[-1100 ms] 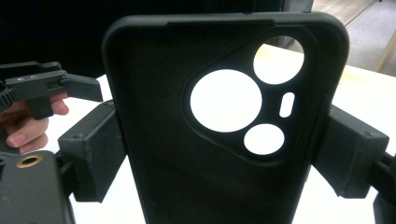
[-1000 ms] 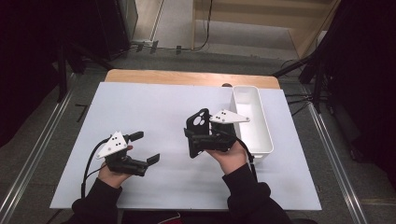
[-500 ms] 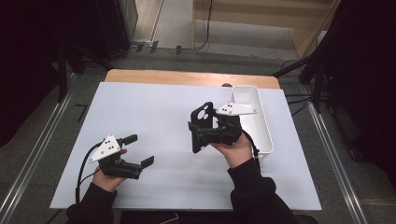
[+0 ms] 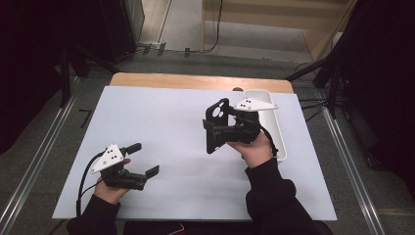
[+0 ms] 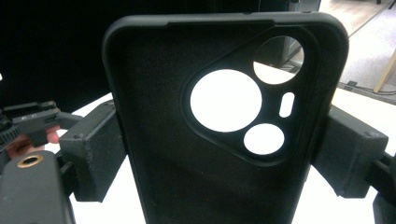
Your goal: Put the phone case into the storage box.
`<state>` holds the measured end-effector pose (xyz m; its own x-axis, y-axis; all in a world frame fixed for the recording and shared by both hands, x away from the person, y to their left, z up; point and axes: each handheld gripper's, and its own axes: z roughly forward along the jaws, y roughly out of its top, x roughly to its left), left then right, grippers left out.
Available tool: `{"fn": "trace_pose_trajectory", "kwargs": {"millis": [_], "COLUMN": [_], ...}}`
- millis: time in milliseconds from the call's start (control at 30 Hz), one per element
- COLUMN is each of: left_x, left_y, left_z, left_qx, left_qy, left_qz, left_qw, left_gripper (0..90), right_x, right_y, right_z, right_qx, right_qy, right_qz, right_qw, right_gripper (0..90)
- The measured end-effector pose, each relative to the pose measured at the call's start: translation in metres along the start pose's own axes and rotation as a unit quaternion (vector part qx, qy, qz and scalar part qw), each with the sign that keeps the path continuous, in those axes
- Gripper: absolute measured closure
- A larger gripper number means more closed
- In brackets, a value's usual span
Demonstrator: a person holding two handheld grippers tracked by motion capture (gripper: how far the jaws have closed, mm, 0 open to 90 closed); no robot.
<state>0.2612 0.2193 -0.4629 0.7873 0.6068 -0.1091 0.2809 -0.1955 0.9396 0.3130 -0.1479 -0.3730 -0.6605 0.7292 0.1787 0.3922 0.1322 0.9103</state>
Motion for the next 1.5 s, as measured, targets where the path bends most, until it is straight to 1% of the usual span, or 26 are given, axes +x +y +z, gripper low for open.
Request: {"fn": "trace_pose_trajectory", "kwargs": {"millis": [67,233,333,400,567,633,667,767,800,867,1067,1133,1200,1300,1433,1500], "left_x": [-0.001,-0.001,0.0,0.0,0.001,0.001,0.001,0.003,0.002,0.002,0.001,0.0,0.0,0.0,0.001,0.001], "left_y": [-0.001,-0.002,-0.001,-0.001,-0.001,0.0,0.0,-0.001,0.0,0.0,0.0,0.0,0.001,0.002,0.001,0.002], "left_z": [0.0,-0.001,-0.002,-0.002,-0.003,-0.003,-0.003,-0.004,-0.004,-0.004,-0.003,-0.002,-0.002,-0.002,-0.001,-0.002], "left_qx": [-0.002,0.001,0.0,-0.001,0.001,-0.007,-0.007,-0.002,-0.005,-0.008,-0.005,-0.004,-0.003,-0.006,-0.002,-0.005], "left_qy": [0.0,0.002,0.003,0.003,0.003,0.003,0.003,0.003,0.004,0.002,-0.001,-0.003,-0.002,-0.001,-0.001,-0.001], "left_qz": [-0.005,-0.003,-0.002,-0.006,-0.003,-0.005,-0.01,-0.007,-0.01,-0.008,-0.005,-0.005,-0.001,0.0,-0.001,-0.001], "left_qw": [1.0,1.0,1.0,1.0,1.0,1.0,0.9999,1.0,0.9999,0.9999,1.0,1.0,1.0,1.0,1.0,1.0], "left_gripper": [0.0,0.0,0.0,0.0,0.0,0.0,0.0,0.0,0.0,0.0,0.0,0.0,0.0,0.0,0.0,0.0], "right_x": [-0.002,-0.009,-0.011,-0.013,-0.018,-0.019,-0.02,-0.024,-0.026,-0.029,-0.042,-0.047,-0.051,-0.054,-0.058,-0.061], "right_y": [0.003,0.011,0.015,0.017,0.019,0.02,0.021,0.022,0.023,0.024,0.025,0.025,0.025,0.024,0.022,0.022], "right_z": [-0.003,-0.012,-0.016,-0.018,-0.022,-0.024,-0.025,-0.029,-0.032,-0.036,-0.051,-0.057,-0.061,-0.063,-0.064,-0.066], "right_qx": [-0.004,-0.013,-0.011,-0.012,-0.013,-0.014,-0.014,-0.019,-0.019,-0.02,-0.028,-0.036,-0.041,-0.043,-0.038,-0.04], "right_qy": [-0.001,-0.003,-0.005,-0.004,-0.009,-0.012,-0.012,-0.017,-0.021,-0.026,-0.044,-0.051,-0.057,-0.062,-0.078,-0.083], "right_qz": [0.0,0.005,0.003,0.002,0.005,0.002,0.004,0.005,0.005,0.003,0.016,0.023,0.024,0.027,0.023,0.028], "right_qw": [1.0,0.9999,0.9999,0.9999,0.9999,0.9998,0.9998,0.9997,0.9996,0.9995,0.9985,0.9978,0.9972,0.9968,0.9959,0.9953], "right_gripper": [11.8,11.8,11.9,11.9,11.9,11.9,11.9,11.9,11.9,11.9,11.9,11.9,11.9,12.0,12.0,12.0]}}
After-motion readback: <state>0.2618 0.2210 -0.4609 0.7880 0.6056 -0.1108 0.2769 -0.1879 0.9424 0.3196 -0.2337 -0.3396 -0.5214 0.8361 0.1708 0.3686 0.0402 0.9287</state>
